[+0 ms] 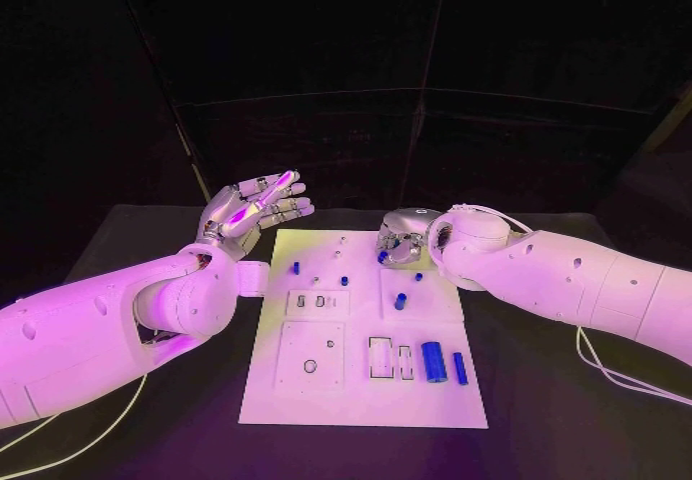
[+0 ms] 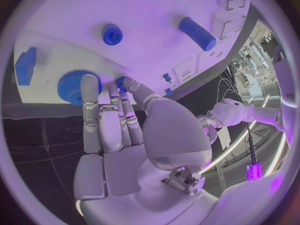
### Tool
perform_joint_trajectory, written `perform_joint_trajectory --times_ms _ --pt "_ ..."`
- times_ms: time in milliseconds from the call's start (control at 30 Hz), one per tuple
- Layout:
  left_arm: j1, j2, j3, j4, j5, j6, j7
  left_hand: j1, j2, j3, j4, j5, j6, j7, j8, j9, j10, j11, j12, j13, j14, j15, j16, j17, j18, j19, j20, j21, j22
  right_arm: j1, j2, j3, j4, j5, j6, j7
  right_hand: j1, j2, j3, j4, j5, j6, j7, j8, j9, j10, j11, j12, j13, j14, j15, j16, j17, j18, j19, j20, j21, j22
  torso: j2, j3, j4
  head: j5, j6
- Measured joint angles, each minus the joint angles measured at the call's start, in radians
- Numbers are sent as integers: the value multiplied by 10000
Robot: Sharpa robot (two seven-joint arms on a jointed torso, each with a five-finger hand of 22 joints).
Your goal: Assemble the parts on the task board
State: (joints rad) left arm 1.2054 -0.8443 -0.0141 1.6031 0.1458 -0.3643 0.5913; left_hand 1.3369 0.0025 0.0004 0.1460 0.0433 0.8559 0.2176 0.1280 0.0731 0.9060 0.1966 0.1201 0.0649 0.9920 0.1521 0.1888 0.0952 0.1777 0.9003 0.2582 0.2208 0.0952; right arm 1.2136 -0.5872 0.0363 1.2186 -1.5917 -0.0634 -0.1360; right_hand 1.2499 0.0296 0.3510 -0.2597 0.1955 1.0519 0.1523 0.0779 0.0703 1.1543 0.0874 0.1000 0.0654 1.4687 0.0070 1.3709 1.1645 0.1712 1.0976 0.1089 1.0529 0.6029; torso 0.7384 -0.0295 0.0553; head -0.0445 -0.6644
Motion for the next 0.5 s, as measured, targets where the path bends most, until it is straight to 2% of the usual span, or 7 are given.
perform_joint_trajectory --times_ms 233,500 --pt "0 2 0 -12 0 3 -5 0 0 0 0 0 0 0 0 -8 0 0 0 0 0 0 0 0 0 0 0 0 1 0 -27 -1 33 73 -115 69 -53 50 155 154 -3 310 -90 99 13 271 -91 83 0 -38 -38 116 113 -1 72 -72 157 149 -7 -7 1 0 -11" --pt "1 -16 0 -43 0 6 -9 0 0 -8 -51 0 0 0 0 -8 0 0 0 0 23 -24 0 0 0 25 -24 0 1 -1 -131 -2 280 129 -925 97 -67 62 284 152 -37 386 -50 112 77 375 -124 82 11 -38 -38 173 204 -2 109 -109 226 227 -13 -16 18 33 59"
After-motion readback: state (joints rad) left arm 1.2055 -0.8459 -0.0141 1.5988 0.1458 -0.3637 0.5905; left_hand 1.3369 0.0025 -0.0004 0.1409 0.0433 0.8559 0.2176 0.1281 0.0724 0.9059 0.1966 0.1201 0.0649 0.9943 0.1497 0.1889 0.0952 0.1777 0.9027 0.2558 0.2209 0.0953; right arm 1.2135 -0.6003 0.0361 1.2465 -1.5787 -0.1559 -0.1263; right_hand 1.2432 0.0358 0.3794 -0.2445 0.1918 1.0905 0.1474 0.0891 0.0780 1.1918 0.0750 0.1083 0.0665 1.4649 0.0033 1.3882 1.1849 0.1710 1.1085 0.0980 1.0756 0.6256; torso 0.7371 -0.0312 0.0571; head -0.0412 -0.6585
